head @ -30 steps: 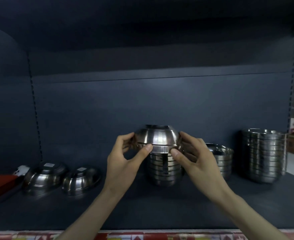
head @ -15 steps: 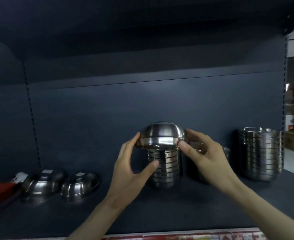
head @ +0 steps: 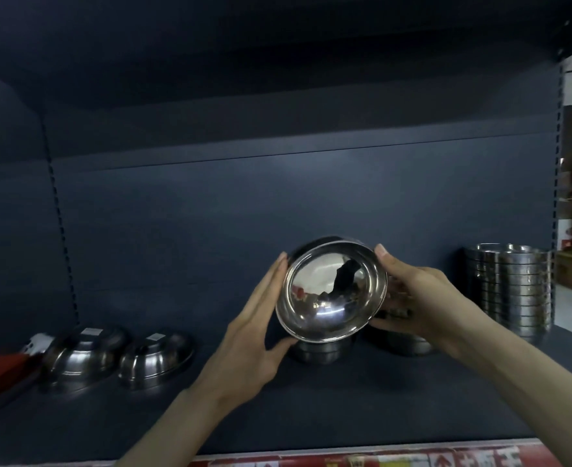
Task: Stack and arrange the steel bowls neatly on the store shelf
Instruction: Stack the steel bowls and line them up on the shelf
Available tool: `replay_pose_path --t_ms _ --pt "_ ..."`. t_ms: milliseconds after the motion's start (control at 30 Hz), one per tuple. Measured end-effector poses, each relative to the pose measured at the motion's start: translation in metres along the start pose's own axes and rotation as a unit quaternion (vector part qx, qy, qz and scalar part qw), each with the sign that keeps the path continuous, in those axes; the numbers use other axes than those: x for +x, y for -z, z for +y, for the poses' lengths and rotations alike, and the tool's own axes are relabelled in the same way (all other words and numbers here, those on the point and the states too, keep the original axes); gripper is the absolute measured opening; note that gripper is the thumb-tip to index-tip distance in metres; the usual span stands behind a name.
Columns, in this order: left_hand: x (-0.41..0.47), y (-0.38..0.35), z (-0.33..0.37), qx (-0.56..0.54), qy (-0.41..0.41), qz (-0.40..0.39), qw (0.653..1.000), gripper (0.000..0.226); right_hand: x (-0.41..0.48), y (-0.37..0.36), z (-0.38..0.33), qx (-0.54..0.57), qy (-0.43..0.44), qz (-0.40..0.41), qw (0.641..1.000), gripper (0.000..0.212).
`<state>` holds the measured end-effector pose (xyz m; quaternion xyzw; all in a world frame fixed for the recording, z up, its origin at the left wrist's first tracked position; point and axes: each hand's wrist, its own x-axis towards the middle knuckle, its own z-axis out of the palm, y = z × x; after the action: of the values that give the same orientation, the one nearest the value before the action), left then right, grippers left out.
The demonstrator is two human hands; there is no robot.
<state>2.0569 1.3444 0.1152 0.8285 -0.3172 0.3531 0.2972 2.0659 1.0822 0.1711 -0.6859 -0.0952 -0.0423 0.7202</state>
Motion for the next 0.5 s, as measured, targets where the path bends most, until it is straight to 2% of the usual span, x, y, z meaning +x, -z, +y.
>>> replay_pose_path --t_ms 133,233,333,433,500 --pt "0.003 -0.002 -0.006 -0.013 0.005 0.029 0.999 0.125 0.001 0.0 0.002 -0.006 0.003 -0.006 1.0 0.049" --pt "0.007 -0.002 -0.008 -0.102 0.052 0.057 0.992 0.123 0.001 -0.001 0.004 -0.003 0.05 -0.015 0.999 0.05" --pt "0.014 -0.002 -0.005 -0.244 0.112 0.064 0.961 0.126 0.001 -0.004 0.005 0.001 0.095 -0.032 0.995 0.043" --pt "0.023 -0.002 -0.003 -0.305 0.139 0.068 0.94 0.122 0.003 -0.006 0.004 0.012 0.126 -0.072 0.989 0.039" --pt "0.03 -0.002 -0.001 -0.345 0.149 0.079 0.923 0.111 0.005 -0.006 0.005 0.017 0.145 -0.104 0.984 0.042"
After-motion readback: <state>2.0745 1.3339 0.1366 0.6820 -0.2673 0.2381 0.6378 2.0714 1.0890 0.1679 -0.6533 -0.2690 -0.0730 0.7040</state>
